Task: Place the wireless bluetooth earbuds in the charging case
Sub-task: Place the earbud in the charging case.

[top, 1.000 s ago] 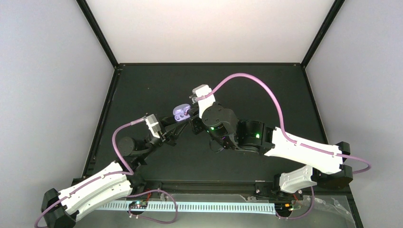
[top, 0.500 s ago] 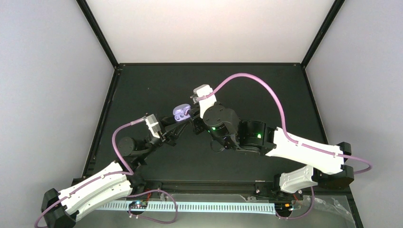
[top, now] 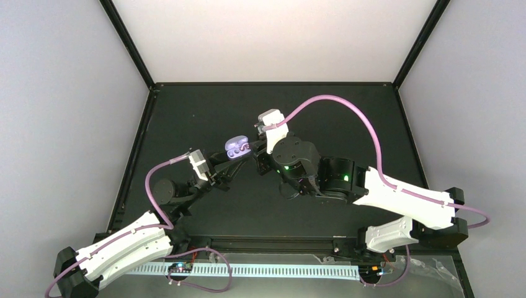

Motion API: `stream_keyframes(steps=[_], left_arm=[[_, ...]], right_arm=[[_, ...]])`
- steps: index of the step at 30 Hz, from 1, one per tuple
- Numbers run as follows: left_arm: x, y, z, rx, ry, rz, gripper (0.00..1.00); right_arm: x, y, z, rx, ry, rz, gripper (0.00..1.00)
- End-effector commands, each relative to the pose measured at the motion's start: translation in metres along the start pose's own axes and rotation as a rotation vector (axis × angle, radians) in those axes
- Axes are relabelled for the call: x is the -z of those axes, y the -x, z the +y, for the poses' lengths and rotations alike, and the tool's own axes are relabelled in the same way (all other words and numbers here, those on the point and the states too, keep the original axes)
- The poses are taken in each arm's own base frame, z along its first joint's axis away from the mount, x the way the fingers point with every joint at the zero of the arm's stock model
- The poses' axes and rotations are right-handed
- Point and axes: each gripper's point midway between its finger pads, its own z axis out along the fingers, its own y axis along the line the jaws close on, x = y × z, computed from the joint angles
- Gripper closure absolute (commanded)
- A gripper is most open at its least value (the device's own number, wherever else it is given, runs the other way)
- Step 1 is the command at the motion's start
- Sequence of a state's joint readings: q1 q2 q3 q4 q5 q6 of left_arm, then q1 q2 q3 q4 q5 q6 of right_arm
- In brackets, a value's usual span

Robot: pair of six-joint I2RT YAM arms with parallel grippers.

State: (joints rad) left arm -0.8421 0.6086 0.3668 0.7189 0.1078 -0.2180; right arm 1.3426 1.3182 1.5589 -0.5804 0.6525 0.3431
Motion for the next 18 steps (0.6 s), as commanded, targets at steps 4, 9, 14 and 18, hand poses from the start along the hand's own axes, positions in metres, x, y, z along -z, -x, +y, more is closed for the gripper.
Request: stream_keyframes(steps=[4,9,14,18], left_arm=[[-0.002,0.022,-0.007,-0.002,-0.021,-0.064,0.98],[-0.001,0.022,-0.006,-0.005,-0.019,-0.061,0.98],[-0.001,0.021,-0.008,-0.002,-0.029,-0.059,0.98],[-0.001,0.023,-0.01,0.001,-0.042,-0.062,0.99]], right_arm=[[0.002,0.004,0.001,0.003,0.001,-0.009,0.71],[0.009,0.01,0.0,-0.015,0.027,-0.034,0.68],[0.015,0.013,0.002,-0.04,0.066,-0.06,0.51],[0.012,0.013,-0.002,-0.055,0.035,-0.06,0.42]])
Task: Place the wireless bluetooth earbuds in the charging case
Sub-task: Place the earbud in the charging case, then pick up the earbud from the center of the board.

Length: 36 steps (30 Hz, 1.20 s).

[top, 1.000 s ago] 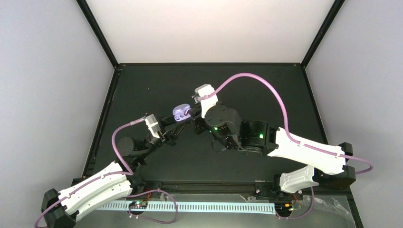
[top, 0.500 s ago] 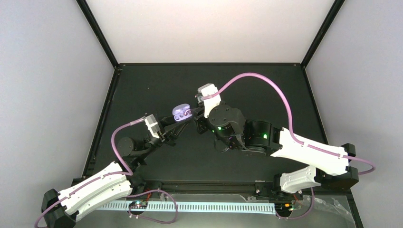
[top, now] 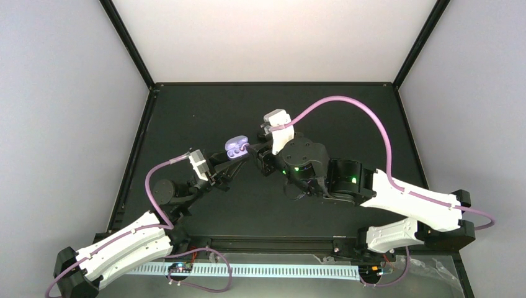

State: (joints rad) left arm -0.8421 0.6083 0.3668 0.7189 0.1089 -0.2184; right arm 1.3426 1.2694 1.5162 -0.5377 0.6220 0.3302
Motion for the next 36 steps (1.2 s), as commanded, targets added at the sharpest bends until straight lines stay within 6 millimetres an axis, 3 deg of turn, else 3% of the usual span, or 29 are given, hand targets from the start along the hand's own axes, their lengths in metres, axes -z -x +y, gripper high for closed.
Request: stream_keyframes(steps=[1,10,23,30,36], left_arm=[[-0.001,0.023,-0.011,0.001,-0.047,-0.063,0.98],[0.003,0.023,-0.017,0.013,-0.078,-0.059,0.98],[0.003,0.025,-0.02,0.015,-0.091,-0.061,0.98],[0.003,0.021,-0.019,0.02,-0.091,-0.049,0.98],[0.002,0.021,-0.02,0.021,-0.095,-0.05,0.98]], right_arm=[[0.002,0.01,-0.003,-0.048,-0.014,-0.037,0.41],[-0.002,0.012,-0.013,-0.082,-0.039,-0.039,0.4],[-0.004,0.003,-0.01,-0.087,-0.025,-0.005,0.4],[0.003,0.016,-0.013,-0.103,-0.013,-0.052,0.39],[-0.001,0.011,-0.01,-0.083,-0.017,-0.033,0.39]])
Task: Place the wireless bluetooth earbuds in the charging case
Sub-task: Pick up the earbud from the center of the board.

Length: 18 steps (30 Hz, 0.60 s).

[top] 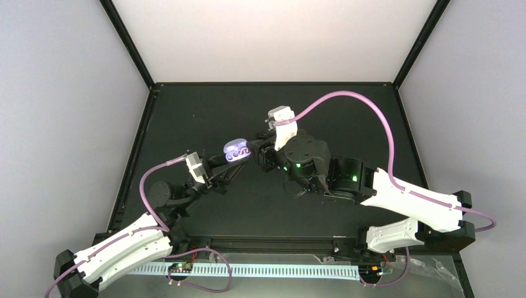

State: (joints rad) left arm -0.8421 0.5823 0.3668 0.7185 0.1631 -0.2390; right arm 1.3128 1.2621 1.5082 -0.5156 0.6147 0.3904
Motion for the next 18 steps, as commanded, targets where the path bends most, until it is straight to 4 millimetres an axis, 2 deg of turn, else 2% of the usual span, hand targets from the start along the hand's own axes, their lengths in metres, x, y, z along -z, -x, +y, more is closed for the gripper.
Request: stream_keyframes(steps=[1,7,9,11,15,18], left_arm=[[-0.002,0.015,-0.009,0.004,-0.038,-0.039,0.98],[-0.002,0.019,-0.01,-0.003,-0.037,-0.048,0.98],[-0.001,0.019,-0.009,-0.005,-0.032,-0.045,0.99],[-0.001,0.018,-0.007,-0.006,-0.023,-0.038,0.99],[0.006,0.011,-0.002,-0.002,0.01,-0.007,0.98],[0.013,0.011,0.0,0.0,0.031,-0.007,0.98]], right_arm=[[-0.001,0.002,0.0,0.003,-0.001,-0.001,0.39],[-0.005,-0.017,0.002,0.013,0.015,0.064,0.39],[0.0,-0.014,-0.003,0.0,0.002,0.049,0.4],[0.009,-0.004,-0.012,-0.017,-0.014,0.004,0.39],[0.022,0.013,-0.041,-0.065,-0.054,-0.061,0.39],[0.009,0.002,-0.083,-0.152,-0.082,-0.026,0.39]])
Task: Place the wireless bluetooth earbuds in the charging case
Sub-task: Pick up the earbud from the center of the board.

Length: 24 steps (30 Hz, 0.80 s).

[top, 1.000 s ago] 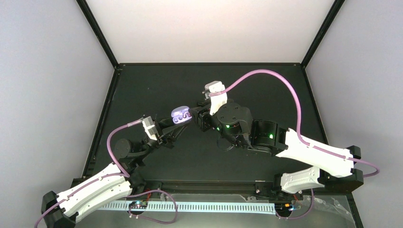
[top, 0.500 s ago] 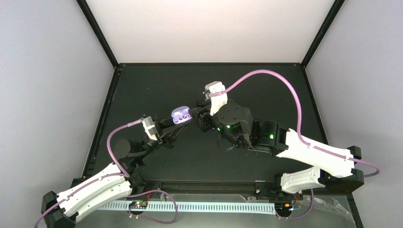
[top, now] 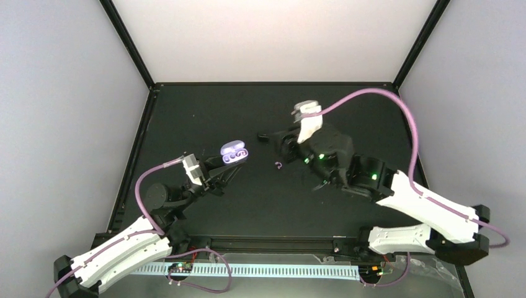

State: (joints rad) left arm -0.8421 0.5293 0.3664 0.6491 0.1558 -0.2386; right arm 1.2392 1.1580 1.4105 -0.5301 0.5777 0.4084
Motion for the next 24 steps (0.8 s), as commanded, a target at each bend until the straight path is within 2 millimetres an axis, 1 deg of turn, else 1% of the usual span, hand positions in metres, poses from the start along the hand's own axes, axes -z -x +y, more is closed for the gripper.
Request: stream_keyframes(steps=[1,2,4,6,9,12,15,21,22,24], left_arm=[[0.009,0.01,0.001,-0.003,0.026,-0.019,0.98],[0.011,0.011,0.001,-0.007,0.029,-0.019,0.98],[0.014,0.012,0.0,-0.013,0.033,-0.012,0.98],[0.015,0.013,0.0,-0.021,0.035,-0.001,0.99],[0.017,0.012,0.0,-0.033,0.043,0.027,0.98],[0.018,0.011,-0.001,-0.052,0.041,0.061,0.98],[0.019,0.012,-0.004,-0.065,0.029,0.069,0.98],[0.024,0.009,-0.005,-0.085,0.024,0.077,0.99],[0.025,0.008,-0.005,-0.089,0.021,0.079,0.98],[0.025,0.005,-0.006,-0.097,0.018,0.087,0.99]], right_arm=[[-0.011,0.002,-0.057,-0.152,-0.045,-0.012,0.39],[-0.018,-0.007,-0.069,-0.176,-0.053,0.004,0.39],[-0.034,-0.026,-0.087,-0.202,-0.064,0.031,0.39],[-0.05,-0.046,-0.098,-0.213,-0.073,0.055,0.39],[-0.076,-0.082,-0.111,-0.214,-0.088,0.118,0.39],[-0.101,-0.123,-0.122,-0.208,-0.117,0.21,0.39],[-0.12,-0.153,-0.13,-0.195,-0.143,0.28,0.4],[-0.149,-0.194,-0.134,-0.151,-0.132,0.376,0.44],[-0.155,-0.203,-0.136,-0.14,-0.141,0.403,0.45],[-0.162,-0.214,-0.142,-0.131,-0.167,0.435,0.48]])
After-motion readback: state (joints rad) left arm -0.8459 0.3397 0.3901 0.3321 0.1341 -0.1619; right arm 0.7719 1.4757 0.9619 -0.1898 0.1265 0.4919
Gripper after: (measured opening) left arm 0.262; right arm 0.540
